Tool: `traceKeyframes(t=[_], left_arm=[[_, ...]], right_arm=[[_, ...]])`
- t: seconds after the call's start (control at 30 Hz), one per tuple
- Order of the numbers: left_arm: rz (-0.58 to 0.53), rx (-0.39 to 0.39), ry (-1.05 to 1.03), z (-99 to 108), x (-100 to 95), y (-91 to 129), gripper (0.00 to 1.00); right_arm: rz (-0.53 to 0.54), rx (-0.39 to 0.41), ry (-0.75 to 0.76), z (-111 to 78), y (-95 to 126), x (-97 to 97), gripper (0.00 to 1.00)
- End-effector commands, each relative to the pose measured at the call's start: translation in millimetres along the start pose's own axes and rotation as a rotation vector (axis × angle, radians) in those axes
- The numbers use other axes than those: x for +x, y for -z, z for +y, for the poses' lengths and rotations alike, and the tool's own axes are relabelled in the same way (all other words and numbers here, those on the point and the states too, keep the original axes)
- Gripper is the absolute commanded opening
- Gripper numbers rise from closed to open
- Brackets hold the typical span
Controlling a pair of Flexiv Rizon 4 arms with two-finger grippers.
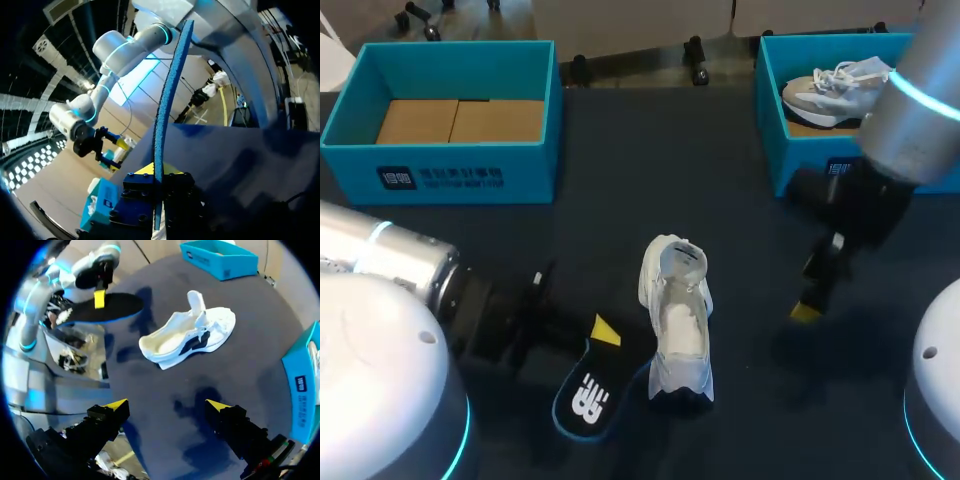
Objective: Take the shoe out of the shoebox, open the shoe tongue, remove and reinsert the insole, then place the shoe into the shoebox
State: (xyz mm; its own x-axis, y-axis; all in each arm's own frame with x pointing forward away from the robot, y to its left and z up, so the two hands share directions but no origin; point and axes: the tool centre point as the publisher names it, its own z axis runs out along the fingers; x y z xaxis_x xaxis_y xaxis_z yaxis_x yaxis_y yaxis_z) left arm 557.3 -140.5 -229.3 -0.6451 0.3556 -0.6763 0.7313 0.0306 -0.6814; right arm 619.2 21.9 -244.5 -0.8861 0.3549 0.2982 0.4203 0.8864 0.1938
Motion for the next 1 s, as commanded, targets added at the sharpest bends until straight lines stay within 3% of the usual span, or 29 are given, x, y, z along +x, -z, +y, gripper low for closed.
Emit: traceKeyframes(t=[0.03,0.63,0.87,1.0], left_arm=[[0.019,0.005,0.008,-1,1.6,8,0.0],[0.019,0.005,0.008,-1,1.6,8,0.0],[-0.04,0.086,0.054,-8,21.1,-4,0.0],[-0.056,0.096,0.056,-17,26.6,-11,0.0]], right_arm=[[-0.077,0.049,0.0,12.8,-3,5.0,1.0],[-0.077,0.049,0.0,12.8,-3,5.0,1.0],[-0.174,0.156,0.051,5.4,-20,13.7,1.0],[-0.229,0.173,0.108,8.7,-30,18.9,1.0]])
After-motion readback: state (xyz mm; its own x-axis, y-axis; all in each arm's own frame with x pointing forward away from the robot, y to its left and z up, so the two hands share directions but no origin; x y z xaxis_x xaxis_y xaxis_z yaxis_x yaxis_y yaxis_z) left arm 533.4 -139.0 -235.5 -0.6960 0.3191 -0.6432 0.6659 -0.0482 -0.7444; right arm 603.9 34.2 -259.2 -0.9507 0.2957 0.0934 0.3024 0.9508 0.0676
